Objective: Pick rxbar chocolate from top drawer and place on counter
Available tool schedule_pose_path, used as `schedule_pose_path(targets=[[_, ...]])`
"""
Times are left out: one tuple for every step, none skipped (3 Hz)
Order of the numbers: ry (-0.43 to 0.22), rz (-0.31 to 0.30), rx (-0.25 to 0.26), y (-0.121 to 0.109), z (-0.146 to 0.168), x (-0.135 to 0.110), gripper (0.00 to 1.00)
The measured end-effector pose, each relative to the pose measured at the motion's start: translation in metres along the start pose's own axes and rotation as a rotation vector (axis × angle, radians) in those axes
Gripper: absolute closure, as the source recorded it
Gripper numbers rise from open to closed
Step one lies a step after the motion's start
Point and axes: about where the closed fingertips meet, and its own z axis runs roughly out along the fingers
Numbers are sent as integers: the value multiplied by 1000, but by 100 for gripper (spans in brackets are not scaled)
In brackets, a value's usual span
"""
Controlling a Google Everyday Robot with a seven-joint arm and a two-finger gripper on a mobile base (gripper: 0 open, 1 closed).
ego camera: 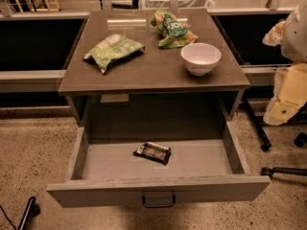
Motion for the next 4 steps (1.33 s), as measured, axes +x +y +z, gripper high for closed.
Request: schedule_pose_path(targets=[[0,0,0,0,0,0,0],[-4,-54,-30,-1,13,-16,0],[-6,-86,-49,-3,22,-26,0],[0,-204,-67,2,78,-82,0]])
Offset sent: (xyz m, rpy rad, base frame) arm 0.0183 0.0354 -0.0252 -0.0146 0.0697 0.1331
